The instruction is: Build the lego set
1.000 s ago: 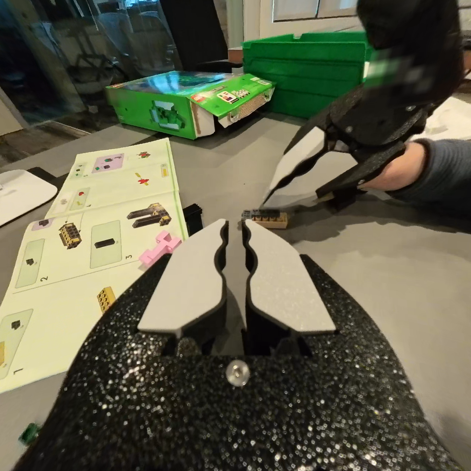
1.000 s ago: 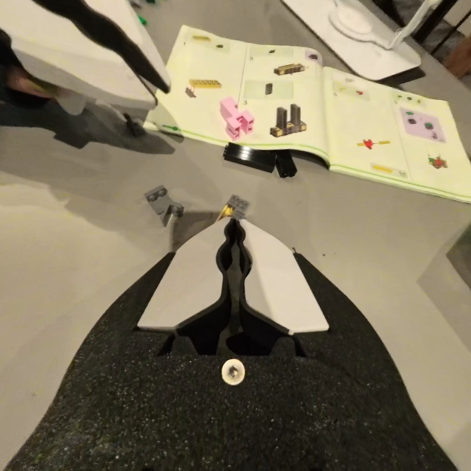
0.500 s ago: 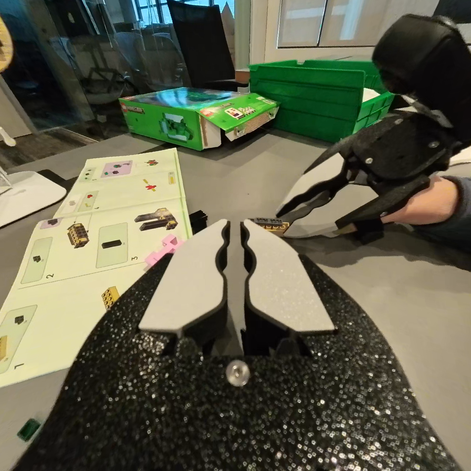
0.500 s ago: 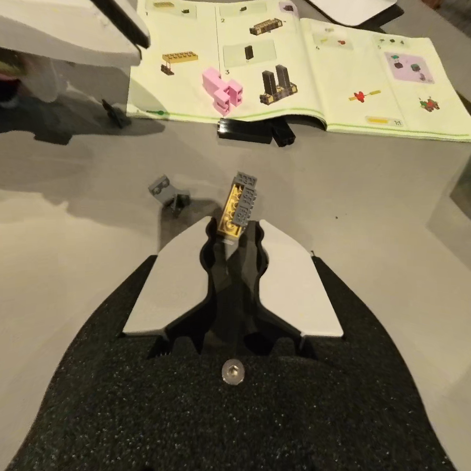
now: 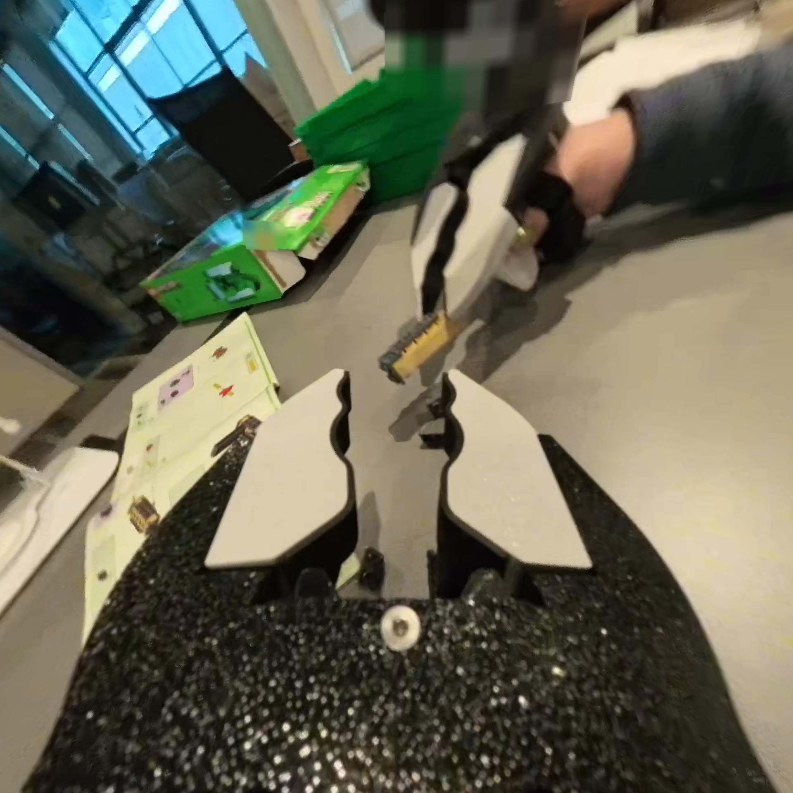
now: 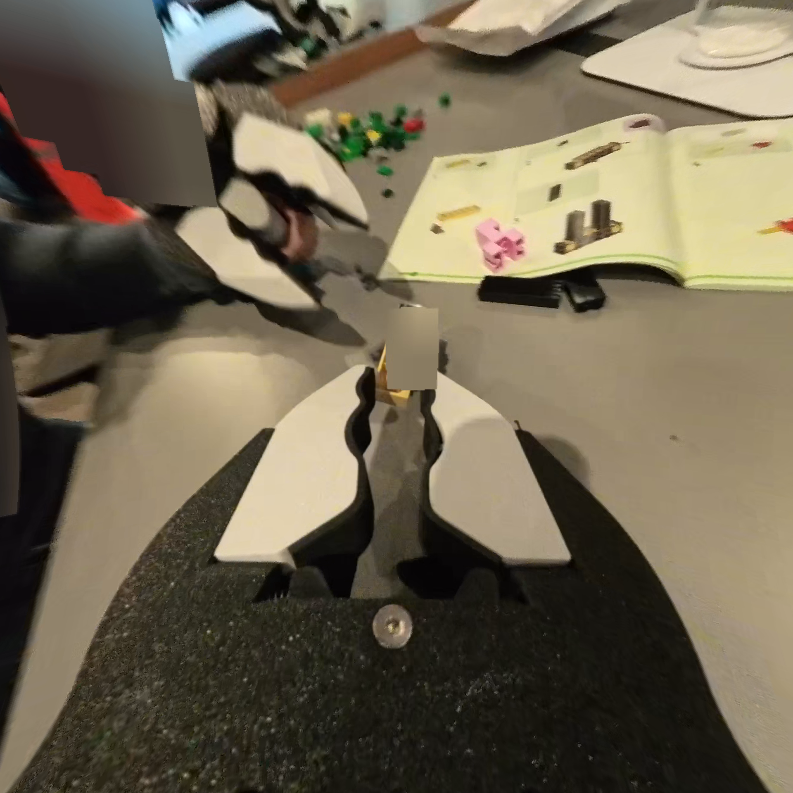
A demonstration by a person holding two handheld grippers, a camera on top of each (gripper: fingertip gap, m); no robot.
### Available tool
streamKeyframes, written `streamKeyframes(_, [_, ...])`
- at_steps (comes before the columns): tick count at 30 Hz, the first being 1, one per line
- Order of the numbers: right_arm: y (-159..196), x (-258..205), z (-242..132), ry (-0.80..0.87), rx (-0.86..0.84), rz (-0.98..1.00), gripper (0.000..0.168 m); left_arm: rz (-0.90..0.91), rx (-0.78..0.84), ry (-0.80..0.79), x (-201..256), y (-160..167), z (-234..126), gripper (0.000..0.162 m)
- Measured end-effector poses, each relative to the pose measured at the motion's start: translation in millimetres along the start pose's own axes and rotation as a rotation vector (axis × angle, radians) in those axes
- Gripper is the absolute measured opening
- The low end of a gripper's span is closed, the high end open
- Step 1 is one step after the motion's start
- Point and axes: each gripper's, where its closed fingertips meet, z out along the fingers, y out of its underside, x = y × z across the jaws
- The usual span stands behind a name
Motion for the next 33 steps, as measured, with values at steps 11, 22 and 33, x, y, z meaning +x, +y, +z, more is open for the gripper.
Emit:
streamKeyframes(11, [2, -35, 0, -0.46, -0.051, 0.195, 0.019, 0.272, 0.002, 0.005, 30, -4, 16, 0.036])
streamKeyframes(22, [-7, -36, -3, -0.507, 0.012, 0.22, 0.027, 0.281, -0.014, 0.062, 37, 0, 16, 0.017])
streamKeyframes(33, [-4, -35, 15, -0.031, 0.034, -0.453, 0.043, 0.132, -0.1, 0.093, 28, 13, 13, 0.017])
